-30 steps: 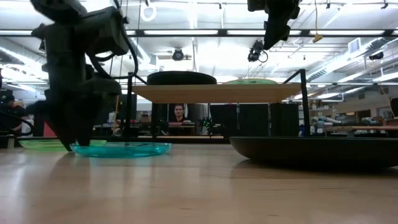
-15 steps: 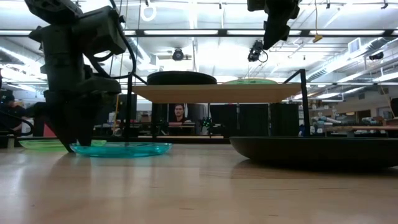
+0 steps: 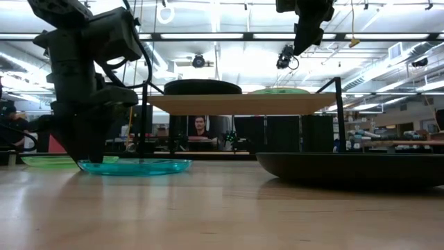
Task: Place and stack plates onto a shelf
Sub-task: Stack the blue plate on top of the orange plate on the shelf
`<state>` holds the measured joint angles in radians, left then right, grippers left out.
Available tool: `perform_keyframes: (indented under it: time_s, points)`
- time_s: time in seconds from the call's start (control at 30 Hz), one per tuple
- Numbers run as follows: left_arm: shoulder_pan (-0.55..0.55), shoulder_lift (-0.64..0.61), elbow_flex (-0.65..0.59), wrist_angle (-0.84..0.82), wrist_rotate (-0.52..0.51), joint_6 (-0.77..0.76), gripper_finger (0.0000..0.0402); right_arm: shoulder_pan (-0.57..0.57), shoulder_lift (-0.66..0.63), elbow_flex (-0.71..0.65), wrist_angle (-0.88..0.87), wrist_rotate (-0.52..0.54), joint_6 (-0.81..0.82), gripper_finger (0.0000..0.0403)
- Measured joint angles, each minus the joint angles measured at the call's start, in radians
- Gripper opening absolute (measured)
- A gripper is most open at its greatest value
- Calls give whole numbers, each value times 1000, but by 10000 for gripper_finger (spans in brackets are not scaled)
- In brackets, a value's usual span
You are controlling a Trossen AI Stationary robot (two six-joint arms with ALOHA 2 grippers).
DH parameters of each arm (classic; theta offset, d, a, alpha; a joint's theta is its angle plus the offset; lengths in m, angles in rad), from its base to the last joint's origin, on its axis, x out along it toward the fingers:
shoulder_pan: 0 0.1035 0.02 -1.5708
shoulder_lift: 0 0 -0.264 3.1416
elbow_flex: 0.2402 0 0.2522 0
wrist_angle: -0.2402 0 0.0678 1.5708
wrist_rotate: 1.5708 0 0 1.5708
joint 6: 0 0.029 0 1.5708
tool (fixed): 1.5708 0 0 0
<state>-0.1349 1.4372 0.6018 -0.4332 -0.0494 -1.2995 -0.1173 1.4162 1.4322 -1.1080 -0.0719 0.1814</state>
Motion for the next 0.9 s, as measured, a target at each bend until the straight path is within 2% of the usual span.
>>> perform_keyframes:
  time_s: [0.6,0.9]
  points:
    - [0,1,0,26,8,-7,20,0,0,0,0,0,0,151]
    - [-1,3,-2,136,8,1,6,0,0,0,0,0,0,151]
